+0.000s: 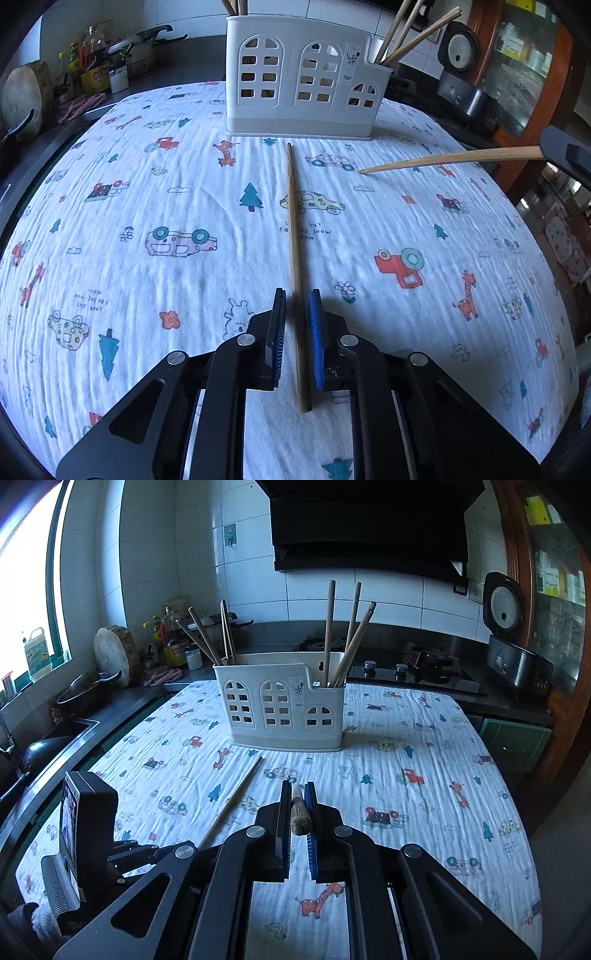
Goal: Organize utensils
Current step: 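Close the left gripper on the last chopstick while the right gripper lifts its chopstick, then carry both held chopsticks upright over the white holder, then lower both chopsticks into the holder slots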
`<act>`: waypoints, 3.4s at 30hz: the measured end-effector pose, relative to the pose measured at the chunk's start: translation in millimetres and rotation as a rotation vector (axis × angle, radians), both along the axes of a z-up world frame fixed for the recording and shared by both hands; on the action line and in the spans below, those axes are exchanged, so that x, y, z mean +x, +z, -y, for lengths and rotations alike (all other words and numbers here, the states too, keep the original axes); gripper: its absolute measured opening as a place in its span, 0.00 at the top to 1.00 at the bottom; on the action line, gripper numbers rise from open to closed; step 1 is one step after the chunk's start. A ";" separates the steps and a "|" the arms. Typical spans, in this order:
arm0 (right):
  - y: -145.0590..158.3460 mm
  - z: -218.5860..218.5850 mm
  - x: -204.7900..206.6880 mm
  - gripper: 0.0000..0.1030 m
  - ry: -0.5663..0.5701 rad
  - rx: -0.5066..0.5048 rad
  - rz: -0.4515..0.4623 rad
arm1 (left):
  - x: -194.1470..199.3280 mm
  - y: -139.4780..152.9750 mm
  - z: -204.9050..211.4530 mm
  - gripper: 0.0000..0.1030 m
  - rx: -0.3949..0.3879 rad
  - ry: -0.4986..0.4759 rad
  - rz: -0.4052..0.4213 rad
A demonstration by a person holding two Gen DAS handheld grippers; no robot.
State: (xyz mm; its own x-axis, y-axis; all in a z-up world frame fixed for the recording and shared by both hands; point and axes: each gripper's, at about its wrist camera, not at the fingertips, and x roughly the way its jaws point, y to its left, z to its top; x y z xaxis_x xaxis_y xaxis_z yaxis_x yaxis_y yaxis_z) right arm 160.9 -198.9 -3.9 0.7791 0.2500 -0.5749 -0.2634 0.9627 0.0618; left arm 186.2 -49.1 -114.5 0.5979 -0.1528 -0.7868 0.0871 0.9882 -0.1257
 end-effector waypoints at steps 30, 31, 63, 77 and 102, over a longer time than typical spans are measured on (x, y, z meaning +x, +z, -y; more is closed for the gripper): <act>45.6 -5.9 41.4 0.93 0.109 -0.069 -0.070 | -13.2 134.6 -28.8 0.95 -0.108 -0.117 0.315; 50.4 -5.8 44.6 0.93 0.111 -0.068 -0.071 | -9.7 137.5 -28.4 0.95 -0.097 -0.122 0.314; 163.0 -17.6 172.9 0.93 0.071 -0.073 -0.013 | 88.8 300.0 -49.3 0.95 -0.062 -0.057 0.577; 140.7 -24.7 187.5 0.93 0.088 -0.070 -0.043 | 131.8 263.4 -57.8 0.95 -0.028 0.016 0.541; 91.9 -35.2 202.9 0.93 0.086 -0.123 -0.136 | 162.6 203.5 -58.4 0.94 -0.017 0.015 0.376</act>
